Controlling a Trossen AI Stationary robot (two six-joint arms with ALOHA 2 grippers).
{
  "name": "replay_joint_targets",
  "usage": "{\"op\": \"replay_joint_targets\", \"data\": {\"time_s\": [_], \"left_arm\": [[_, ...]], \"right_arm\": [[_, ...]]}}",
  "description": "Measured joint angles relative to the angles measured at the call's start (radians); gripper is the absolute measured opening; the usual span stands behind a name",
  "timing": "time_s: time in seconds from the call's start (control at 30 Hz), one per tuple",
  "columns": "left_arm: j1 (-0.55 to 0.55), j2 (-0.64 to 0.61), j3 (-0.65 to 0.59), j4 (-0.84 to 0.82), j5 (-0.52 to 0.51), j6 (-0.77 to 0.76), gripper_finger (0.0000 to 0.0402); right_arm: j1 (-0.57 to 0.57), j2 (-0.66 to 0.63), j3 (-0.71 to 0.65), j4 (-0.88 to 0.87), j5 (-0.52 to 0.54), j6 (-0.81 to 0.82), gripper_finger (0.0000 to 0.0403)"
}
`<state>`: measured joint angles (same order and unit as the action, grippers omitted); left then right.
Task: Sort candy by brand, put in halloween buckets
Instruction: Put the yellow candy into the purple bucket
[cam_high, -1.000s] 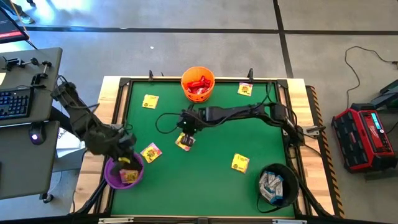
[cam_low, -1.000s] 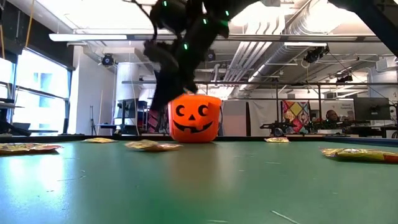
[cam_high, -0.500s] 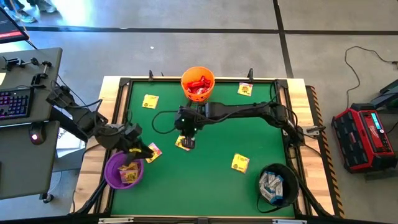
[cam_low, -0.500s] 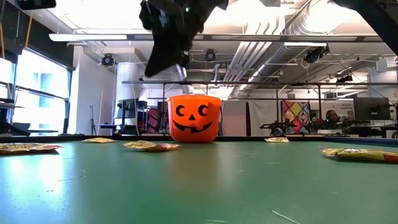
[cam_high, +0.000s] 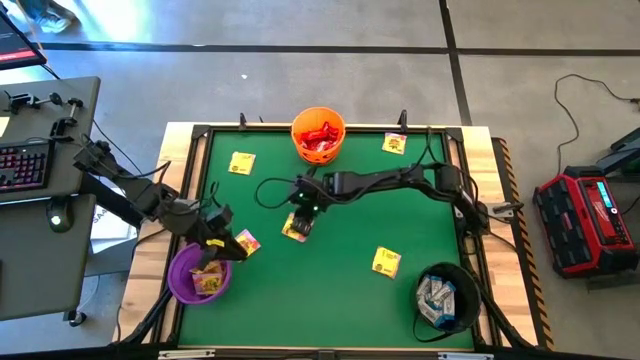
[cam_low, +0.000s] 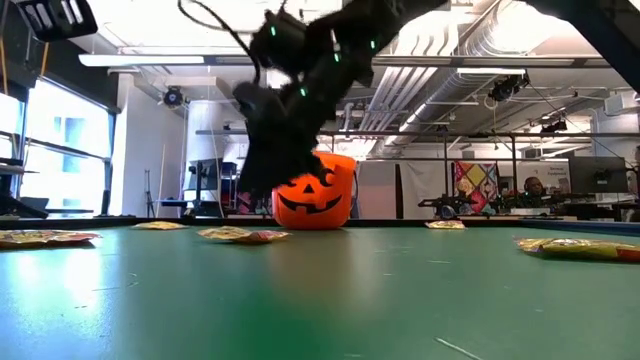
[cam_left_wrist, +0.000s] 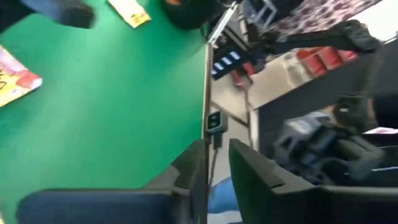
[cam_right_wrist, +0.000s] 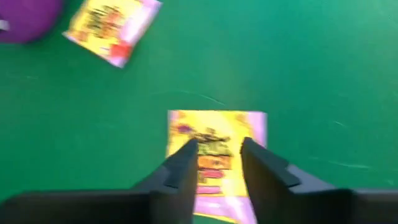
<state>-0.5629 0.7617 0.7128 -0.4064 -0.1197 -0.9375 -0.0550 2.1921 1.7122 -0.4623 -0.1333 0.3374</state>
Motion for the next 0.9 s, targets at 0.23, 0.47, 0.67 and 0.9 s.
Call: {"op": "replay_joint_targets", "data": {"time_s": [0.23,0.47,0.67,0.9], "left_arm": [[0.0,-0.054,-0.051,0.044,-0.02,-0.019,0.0029],[0.0,-0.053,-0.063,0.07,-0.034,-0.027,0.0026],[0.0,-0.053,-0.063,0.069,-0.081,-0.027,0.0026],[0.0,-0.048,-0.063,0.069,-0.137,-0.03,0.0026]], "right_arm": [[-0.064,0.0,-0.133,0.182,-0.13,-0.024,0.0205],[-0.074,0.016,-0.176,0.272,-0.117,-0.031,0.0219],[-0.045,0.052,-0.174,0.333,-0.081,-0.024,0.0202],[-0.029,0.054,-0.174,0.311,0.039,-0.073,0.0132]]}}
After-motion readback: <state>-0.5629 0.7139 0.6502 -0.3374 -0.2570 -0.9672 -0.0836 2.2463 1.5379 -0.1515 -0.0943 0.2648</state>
